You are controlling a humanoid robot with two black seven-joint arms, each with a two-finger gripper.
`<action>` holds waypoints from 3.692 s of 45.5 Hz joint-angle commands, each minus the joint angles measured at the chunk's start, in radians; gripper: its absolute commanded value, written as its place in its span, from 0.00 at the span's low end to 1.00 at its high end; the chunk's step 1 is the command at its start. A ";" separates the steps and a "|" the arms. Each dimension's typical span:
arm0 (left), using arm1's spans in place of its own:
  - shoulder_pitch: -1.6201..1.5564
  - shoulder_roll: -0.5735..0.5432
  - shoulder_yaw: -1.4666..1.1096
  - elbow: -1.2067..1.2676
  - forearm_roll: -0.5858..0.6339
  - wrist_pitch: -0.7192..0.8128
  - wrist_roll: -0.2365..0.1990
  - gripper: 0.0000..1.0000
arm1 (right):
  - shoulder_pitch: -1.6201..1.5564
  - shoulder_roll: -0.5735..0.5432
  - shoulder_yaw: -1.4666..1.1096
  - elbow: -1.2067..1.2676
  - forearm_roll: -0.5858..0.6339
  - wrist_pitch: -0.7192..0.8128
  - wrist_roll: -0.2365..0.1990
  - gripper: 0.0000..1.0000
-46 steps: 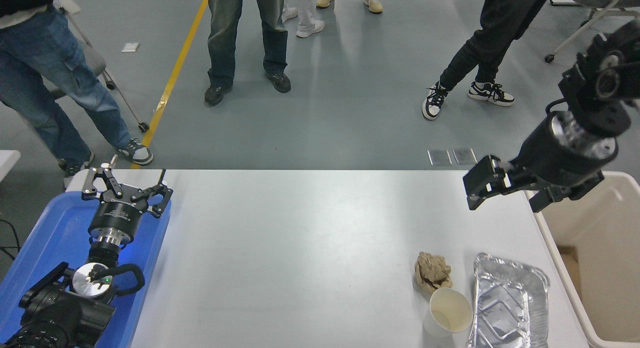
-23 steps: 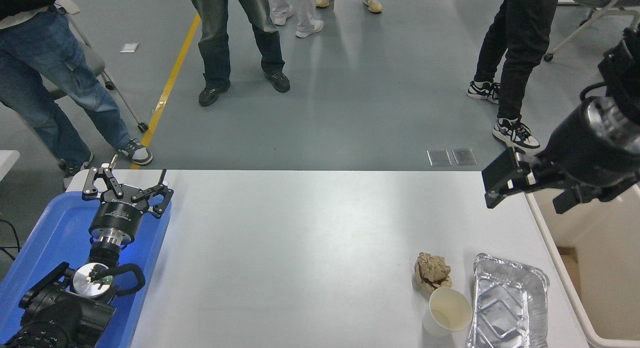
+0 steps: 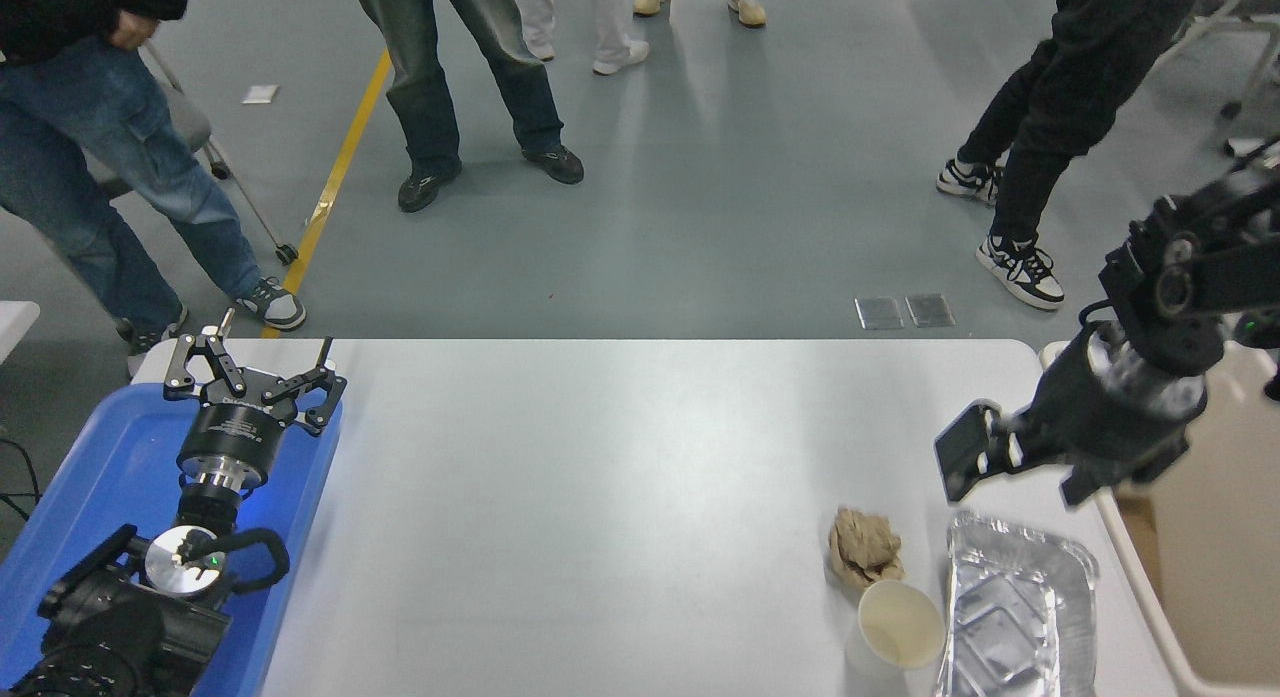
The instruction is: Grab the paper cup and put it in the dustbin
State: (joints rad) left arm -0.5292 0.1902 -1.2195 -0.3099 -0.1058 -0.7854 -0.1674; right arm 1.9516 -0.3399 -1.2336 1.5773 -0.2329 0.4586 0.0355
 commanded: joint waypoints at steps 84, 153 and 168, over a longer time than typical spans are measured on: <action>0.000 0.000 0.003 0.000 0.002 0.000 0.002 0.99 | -0.154 -0.146 0.004 0.018 -0.123 -0.219 0.006 0.00; 0.000 0.000 0.002 0.000 0.000 0.000 0.000 0.99 | -0.064 -0.496 -0.234 -0.542 -0.473 -0.178 0.004 0.00; 0.000 0.000 0.002 0.000 0.002 0.000 0.000 0.99 | -0.857 -0.493 0.273 -0.951 -0.375 -0.439 0.001 0.00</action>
State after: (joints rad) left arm -0.5292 0.1902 -1.2180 -0.3098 -0.1060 -0.7854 -0.1671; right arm 1.6571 -0.8364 -1.3166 0.9348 -0.6409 0.2040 0.0375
